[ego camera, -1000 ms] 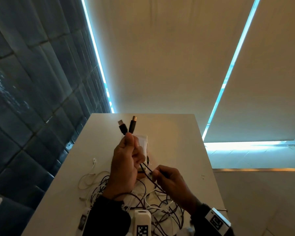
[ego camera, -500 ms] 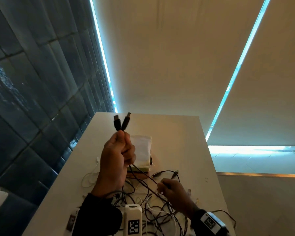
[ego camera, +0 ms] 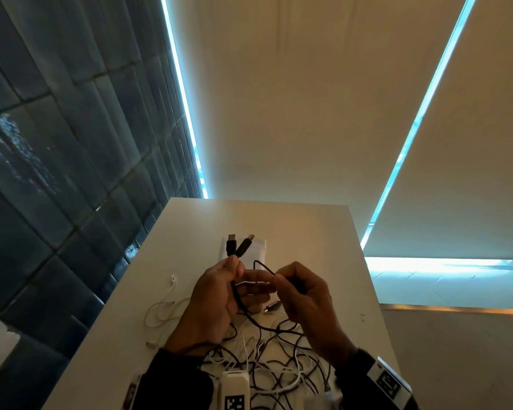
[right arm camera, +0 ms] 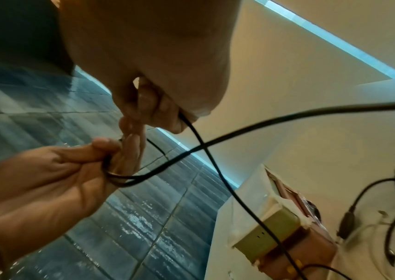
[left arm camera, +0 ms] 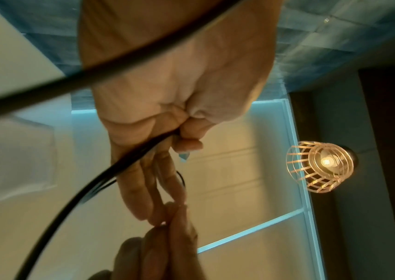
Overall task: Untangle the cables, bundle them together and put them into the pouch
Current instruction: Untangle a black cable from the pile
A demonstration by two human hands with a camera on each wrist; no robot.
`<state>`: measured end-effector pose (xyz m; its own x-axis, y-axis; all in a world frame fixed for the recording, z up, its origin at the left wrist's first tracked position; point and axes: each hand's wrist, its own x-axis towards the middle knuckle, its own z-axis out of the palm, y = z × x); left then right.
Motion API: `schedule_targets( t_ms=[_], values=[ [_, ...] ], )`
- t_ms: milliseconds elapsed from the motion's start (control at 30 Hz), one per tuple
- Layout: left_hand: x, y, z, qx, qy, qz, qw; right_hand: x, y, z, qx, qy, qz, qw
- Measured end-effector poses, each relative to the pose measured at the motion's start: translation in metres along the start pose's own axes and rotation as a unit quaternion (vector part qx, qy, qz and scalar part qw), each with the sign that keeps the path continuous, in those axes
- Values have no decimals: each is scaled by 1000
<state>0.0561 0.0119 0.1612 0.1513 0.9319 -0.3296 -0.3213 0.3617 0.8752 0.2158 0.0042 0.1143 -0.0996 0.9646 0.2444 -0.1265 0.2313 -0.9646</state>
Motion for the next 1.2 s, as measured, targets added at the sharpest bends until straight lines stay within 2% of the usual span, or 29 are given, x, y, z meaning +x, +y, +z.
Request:
schedule_targets(
  t_ms=[67,167,233,300,400,567,967,1200],
  values=[
    [0,-2,2,-38,-7,-17,999,-1,3,-6,21,-12,-4,1000],
    [-1,-7,6,-55,3,-6,998,-7,2,-7,36,-71,-16,997],
    [-3,-7,9,-91,-27,6,995,-11,5,-4,25,-115,-3,993],
    [-5,-3,10,-162,-50,40,985,-13,14,-4,8,-143,25,989],
    [-5,4,7,-212,-42,108,970,-14,29,-7,31,-141,83,986],
    [-9,6,2,-173,-20,154,973,-17,48,-14,31,-129,135,982],
    [-22,11,-4,-137,-11,212,968,-20,72,-7,-73,-154,132,977],
    [-27,17,-12,-95,31,232,967,-26,105,-10,-166,-109,176,964]
  ],
)
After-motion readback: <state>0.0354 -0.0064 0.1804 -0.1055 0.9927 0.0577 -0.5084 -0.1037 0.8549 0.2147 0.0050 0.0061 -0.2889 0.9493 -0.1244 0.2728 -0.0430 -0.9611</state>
